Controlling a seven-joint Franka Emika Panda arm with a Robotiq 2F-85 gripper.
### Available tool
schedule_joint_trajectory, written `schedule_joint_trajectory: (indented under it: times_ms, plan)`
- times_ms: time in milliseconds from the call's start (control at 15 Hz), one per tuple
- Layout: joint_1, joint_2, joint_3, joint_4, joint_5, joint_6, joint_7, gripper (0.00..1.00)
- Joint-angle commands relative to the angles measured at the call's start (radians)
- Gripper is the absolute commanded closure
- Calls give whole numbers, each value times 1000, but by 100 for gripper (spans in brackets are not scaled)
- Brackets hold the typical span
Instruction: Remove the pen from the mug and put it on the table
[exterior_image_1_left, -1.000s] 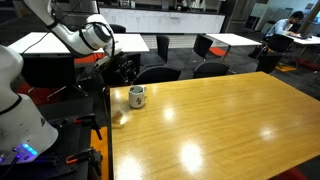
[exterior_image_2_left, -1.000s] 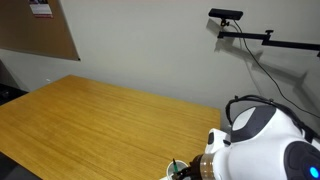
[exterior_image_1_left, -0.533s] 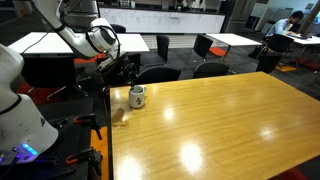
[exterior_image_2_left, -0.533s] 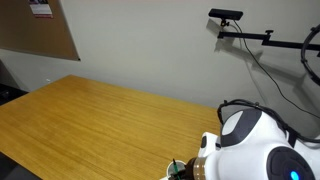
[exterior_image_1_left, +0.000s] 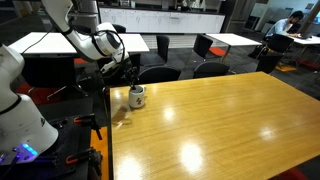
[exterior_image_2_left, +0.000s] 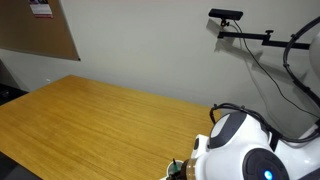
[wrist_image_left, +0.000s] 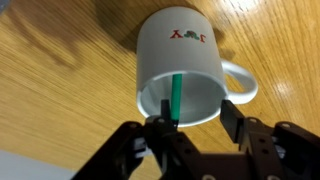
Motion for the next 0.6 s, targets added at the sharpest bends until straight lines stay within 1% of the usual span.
schedule_joint_trajectory:
  times_ms: [0,333,400,533]
  plan:
    - [-2,46,-10,38,-41,-36,52,53]
    - [1,80,-28,58,-66,-55,82,51]
    - [1,86,-30,62,-69,-60,83,53]
    - [2,97,-33,71,-69,-65,80,53]
